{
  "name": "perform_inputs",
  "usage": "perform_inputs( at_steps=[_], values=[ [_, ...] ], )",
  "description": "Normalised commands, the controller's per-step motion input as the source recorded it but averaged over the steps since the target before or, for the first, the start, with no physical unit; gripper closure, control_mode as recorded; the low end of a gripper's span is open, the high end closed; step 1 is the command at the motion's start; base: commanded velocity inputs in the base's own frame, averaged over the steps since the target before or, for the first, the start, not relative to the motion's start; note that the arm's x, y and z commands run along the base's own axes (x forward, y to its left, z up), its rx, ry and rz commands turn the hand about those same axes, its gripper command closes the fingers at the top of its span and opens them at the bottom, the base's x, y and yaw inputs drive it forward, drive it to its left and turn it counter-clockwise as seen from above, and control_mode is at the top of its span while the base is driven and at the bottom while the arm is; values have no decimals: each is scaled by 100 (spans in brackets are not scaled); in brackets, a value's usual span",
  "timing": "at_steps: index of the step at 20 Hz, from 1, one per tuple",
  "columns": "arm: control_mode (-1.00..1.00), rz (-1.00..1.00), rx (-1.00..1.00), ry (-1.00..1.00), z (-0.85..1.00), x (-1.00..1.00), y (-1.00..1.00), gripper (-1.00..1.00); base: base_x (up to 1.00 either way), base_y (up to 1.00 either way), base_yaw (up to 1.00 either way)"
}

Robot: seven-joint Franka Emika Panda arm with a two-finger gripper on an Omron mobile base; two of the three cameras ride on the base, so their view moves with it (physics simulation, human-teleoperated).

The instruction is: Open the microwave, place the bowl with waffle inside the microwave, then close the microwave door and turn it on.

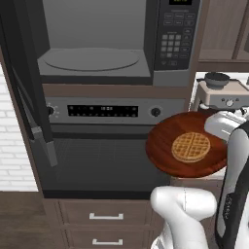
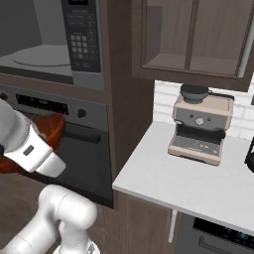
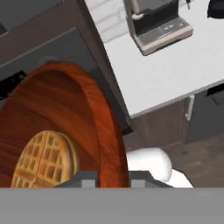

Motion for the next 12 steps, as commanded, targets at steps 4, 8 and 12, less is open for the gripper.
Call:
perform_inputs(
  at_steps=[4,8,12],
  values=[
    [-100,-21,33,-57,3,0,29,100,0,0,0],
    [-100,-14,28,-41,2,0,35,100,0,0,0],
    [-100,-3,18,-7,36,0,34,100,0,0,0]
  ],
)
